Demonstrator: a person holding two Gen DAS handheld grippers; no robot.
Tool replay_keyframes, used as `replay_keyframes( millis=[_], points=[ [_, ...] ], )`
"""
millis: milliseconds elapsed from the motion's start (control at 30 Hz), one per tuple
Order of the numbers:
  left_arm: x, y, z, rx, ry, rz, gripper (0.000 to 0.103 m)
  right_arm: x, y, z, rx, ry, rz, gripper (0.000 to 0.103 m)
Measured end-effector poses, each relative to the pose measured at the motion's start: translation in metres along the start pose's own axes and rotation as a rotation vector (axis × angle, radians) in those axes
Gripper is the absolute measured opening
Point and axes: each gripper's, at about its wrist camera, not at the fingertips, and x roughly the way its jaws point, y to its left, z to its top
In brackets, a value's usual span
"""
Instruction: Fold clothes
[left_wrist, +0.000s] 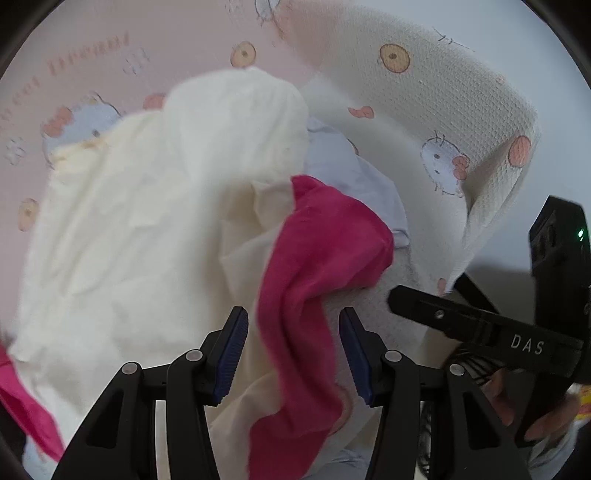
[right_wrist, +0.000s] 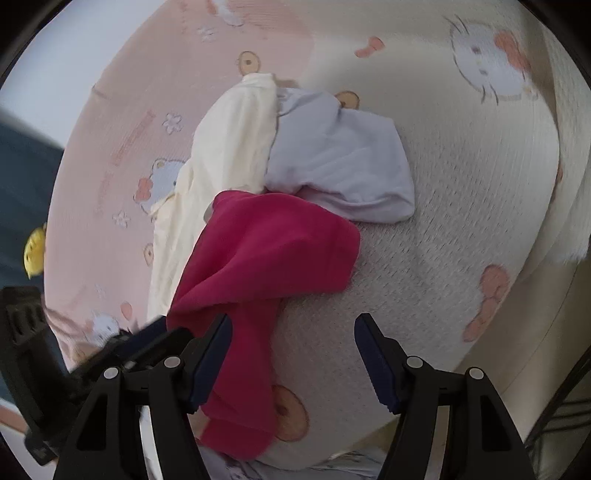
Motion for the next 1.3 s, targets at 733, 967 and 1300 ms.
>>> replay_keyframes(
  millis=[733,967,1300],
  points=[
    [0.034,0.034,0.015,-0.013,-0.037,0.070,0.020,0.052,-0.003,0.000,0.347,-0.124,0.222,0.068],
    [0.037,0.078,0.010,-0.130,-0.031,0.107,0.016,0.072,0.019,-0.003,0.279,-0.093,0.214,0.041],
    [0.039,0.153,-0.009,-0.448,0.023,0.043,0.016,0.101,0.044,-0.007,0.206,0.000,0.211,0.036]
  ],
)
